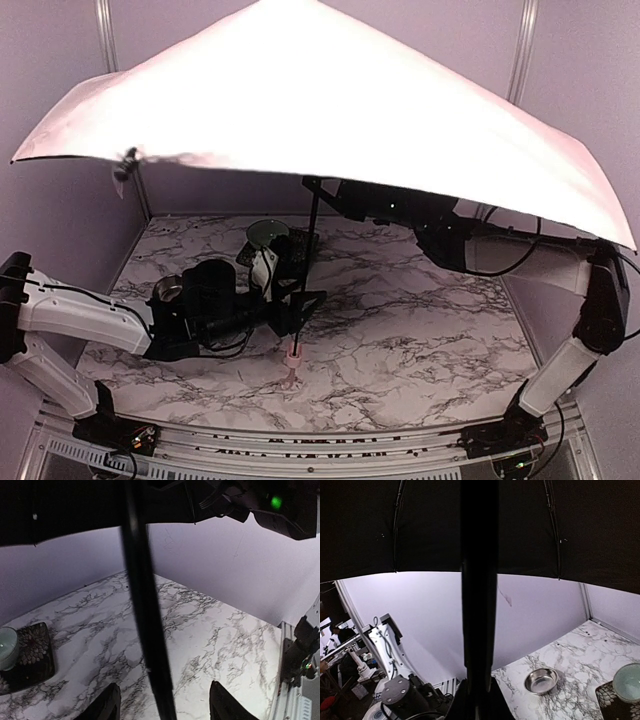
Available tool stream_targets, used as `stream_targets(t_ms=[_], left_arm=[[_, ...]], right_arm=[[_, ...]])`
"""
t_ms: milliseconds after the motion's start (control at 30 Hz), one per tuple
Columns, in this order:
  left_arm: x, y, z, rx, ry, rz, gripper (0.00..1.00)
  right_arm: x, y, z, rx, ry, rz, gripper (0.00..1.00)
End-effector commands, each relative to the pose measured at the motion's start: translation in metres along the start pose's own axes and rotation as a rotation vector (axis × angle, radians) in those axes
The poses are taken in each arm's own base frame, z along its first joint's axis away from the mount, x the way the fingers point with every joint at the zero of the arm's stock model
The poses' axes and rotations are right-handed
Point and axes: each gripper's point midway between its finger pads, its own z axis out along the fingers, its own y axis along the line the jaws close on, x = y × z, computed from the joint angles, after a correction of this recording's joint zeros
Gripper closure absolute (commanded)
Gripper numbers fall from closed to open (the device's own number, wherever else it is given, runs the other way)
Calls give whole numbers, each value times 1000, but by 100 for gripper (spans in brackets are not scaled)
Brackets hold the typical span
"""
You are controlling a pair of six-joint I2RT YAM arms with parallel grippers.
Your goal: Put away the umbrella
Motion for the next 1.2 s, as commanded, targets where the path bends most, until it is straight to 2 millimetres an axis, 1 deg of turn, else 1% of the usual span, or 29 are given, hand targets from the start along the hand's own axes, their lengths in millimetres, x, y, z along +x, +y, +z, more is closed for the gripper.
stream_targets(t_ms=[0, 100, 200, 233, 300, 333, 367, 400, 433, 500, 567, 633, 667, 700, 767, 833, 867, 933, 1033, 1167], left_arm=[[-5, -9, 2, 65, -28, -45, 53], [-2, -17, 5, 109, -14, -64, 74], [-6, -23, 5, 147, -22, -95, 96], [-7, -25, 4, 156, -26, -105, 100], [-8, -27, 4, 167, -29, -128, 100], [-8, -28, 5, 171, -29, -138, 100], [-7, -29, 6, 177, -27, -147, 100], [-6, -30, 7, 184, -23, -155, 100], [-5, -31, 7, 189, -21, -161, 100], [-4, -33, 9, 199, -18, -181, 100], [-4, -35, 9, 214, -20, -204, 100], [-5, -39, 10, 232, -22, -223, 100], [-5, -40, 11, 237, -21, -233, 100], [-5, -41, 11, 239, -21, -244, 100], [-5, -43, 12, 246, -23, -270, 100], [-5, -44, 13, 248, -21, -299, 100], [-5, -44, 14, 249, -22, -310, 100], [-2, -47, 15, 257, -16, -317, 100], [0, -49, 17, 261, -13, -313, 100], [-1, -52, 17, 267, -18, -302, 100]], right_arm=[[-36, 53, -7, -156, -84, -98, 100], [-36, 53, -7, -151, -85, -98, 100], [-36, 53, -9, -147, -84, -101, 100], [-36, 53, -10, -144, -86, -104, 100], [-39, 53, -12, -127, -97, -112, 99], [-40, 50, -13, -109, -104, -110, 90], [-42, 48, -14, -91, -116, -110, 79], [-45, 47, -16, -73, -134, -111, 66], [-50, 45, -19, -52, -159, -114, 56], [-60, 41, -25, -13, -216, -115, 41], [-70, 36, -30, 30, -277, -111, 32], [-81, 29, -34, 79, -340, -97, 31], [-88, 21, -37, 122, -380, -80, 30], [-90, 15, -39, 147, -397, -58, 30], [-96, -6, -46, 242, -463, 5, 31], [-93, -25, -52, 307, -500, 86, 32], [-93, -29, -53, 320, -515, 105, 32], [-95, -30, -55, 309, -544, 111, 32], [-99, -32, -51, 301, -563, 107, 34], [-99, -45, -45, 337, -562, 130, 36]])
